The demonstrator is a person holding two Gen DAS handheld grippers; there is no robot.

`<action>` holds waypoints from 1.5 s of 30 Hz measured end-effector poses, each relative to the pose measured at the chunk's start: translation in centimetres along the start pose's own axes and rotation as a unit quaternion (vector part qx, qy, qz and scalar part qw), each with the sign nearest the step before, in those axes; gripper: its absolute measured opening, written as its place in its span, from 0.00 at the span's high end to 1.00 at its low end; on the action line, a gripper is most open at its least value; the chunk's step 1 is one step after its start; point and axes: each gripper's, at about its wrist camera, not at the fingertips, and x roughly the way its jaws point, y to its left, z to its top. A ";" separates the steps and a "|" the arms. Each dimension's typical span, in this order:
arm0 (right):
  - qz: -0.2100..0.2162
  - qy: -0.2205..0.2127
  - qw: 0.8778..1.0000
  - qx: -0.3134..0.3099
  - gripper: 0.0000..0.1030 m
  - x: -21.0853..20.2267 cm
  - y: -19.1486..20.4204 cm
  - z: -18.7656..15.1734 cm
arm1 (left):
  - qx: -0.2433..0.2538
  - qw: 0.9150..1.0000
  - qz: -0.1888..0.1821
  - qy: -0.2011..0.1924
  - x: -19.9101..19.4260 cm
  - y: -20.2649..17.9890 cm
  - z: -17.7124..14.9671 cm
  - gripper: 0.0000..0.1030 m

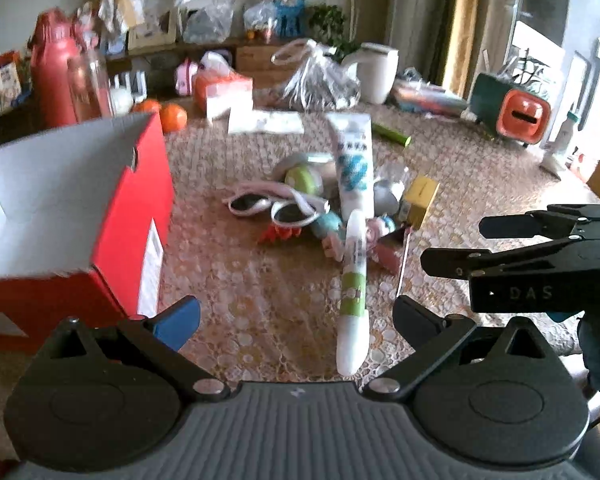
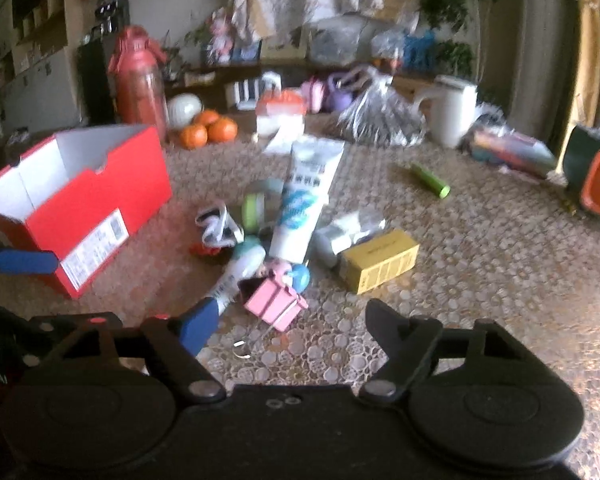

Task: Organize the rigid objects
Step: 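Grasp the white-and-green marker with the left gripper while the right gripper grasps the pink binder clip, then carry the marker in the left gripper into the red shoebox while the right gripper carries the clip there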

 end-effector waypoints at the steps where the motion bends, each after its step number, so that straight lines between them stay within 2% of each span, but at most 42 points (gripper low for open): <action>1: 0.005 0.007 1.000 -0.001 0.25 0.5 -0.1 0.0 | -0.004 1.000 0.001 0.007 0.6 0.0 0.0 0.00; 6: 0.013 0.026 0.999 -0.024 0.28 2.3 0.2 0.2 | -0.003 1.000 -0.004 0.018 2.7 -0.3 -0.3 0.00; 13: 0.010 0.030 0.999 -0.036 0.36 3.7 0.2 0.7 | 0.021 1.000 -0.005 0.017 4.6 -1.2 -0.5 0.01; 15: 0.012 0.030 0.999 -0.043 0.42 4.0 0.4 0.8 | 0.026 1.000 -0.005 0.015 5.0 -1.4 -0.5 0.01; 19: 0.010 0.026 0.998 -0.056 0.46 4.3 0.8 1.0 | 0.034 0.999 -0.010 0.008 5.4 -1.9 -0.3 0.01; 22: 0.010 0.024 0.998 -0.056 0.48 4.5 0.9 1.2 | 0.040 0.999 -0.014 0.008 5.8 -2.2 -0.2 0.09; 24: 0.011 0.023 0.998 -0.054 0.53 4.6 0.9 1.4 | 0.038 0.999 -0.015 0.015 6.1 -2.2 0.0 0.15; 26: 0.013 0.023 0.998 -0.053 0.57 4.7 1.0 1.4 | 0.035 0.999 -0.018 0.015 6.2 -2.1 0.1 0.26; 29: 0.013 0.022 0.998 -0.056 0.64 4.7 1.2 1.4 | 0.040 0.999 -0.020 0.015 6.4 -2.1 0.4 0.36; 36: 0.002 0.019 0.999 -0.040 0.67 4.6 1.2 1.5 | 0.037 0.998 -0.053 0.021 6.4 -2.1 0.8 0.59; 38: 0.001 0.020 0.999 -0.031 0.68 4.5 1.0 1.5 | 0.040 0.997 -0.060 0.022 6.4 -2.2 1.0 0.68; 39: 0.000 0.021 0.999 -0.027 0.68 4.5 0.9 1.5 | 0.042 0.997 -0.063 0.024 6.4 -2.3 1.0 0.69; 41: -0.004 0.024 1.000 -0.020 0.68 4.4 0.9 1.5 | 0.046 0.996 -0.069 0.027 6.3 -2.5 1.1 0.80; 45: -0.010 0.022 1.000 -0.002 0.68 3.8 0.5 1.6 | 0.041 0.996 -0.068 0.028 6.1 -2.3 1.2 0.83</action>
